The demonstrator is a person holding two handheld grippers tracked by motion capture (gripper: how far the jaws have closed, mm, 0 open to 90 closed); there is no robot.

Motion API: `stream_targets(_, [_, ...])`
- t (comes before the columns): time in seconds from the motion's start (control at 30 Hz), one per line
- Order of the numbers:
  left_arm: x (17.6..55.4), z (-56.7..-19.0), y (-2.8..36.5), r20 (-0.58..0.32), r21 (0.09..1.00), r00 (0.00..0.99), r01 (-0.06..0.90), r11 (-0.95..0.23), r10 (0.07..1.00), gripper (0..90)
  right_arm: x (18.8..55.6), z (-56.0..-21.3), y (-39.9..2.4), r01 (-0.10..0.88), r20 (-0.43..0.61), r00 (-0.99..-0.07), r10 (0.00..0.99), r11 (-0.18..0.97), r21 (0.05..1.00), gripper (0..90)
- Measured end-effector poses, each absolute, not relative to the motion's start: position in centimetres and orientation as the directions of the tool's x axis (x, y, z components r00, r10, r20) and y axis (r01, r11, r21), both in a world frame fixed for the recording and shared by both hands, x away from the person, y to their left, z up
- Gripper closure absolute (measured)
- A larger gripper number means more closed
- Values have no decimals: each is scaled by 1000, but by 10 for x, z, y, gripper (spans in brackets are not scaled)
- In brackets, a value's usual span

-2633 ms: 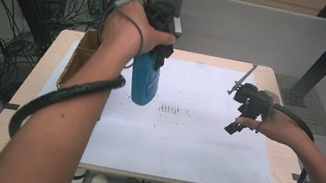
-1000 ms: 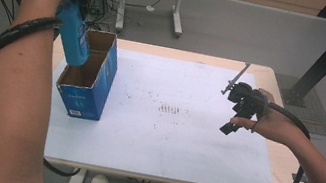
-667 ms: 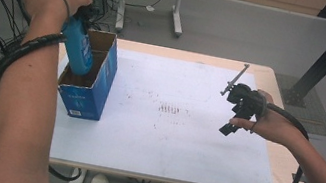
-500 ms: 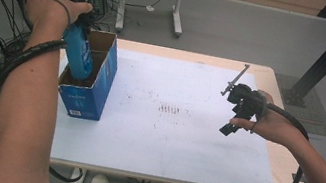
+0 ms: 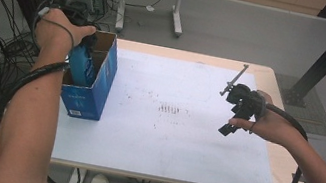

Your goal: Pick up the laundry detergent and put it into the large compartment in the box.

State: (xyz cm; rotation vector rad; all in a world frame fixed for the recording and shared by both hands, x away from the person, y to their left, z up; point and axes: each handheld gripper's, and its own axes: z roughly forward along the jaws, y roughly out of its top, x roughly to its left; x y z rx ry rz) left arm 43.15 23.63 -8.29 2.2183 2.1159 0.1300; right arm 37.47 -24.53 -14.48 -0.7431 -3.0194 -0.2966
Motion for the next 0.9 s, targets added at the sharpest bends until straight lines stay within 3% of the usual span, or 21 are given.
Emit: stream_targets(0.9, [438, -154, 228, 28, 60, 109, 992, -111, 994, 368, 378, -151, -248, 476, 75, -879, 471, 863, 167, 59])
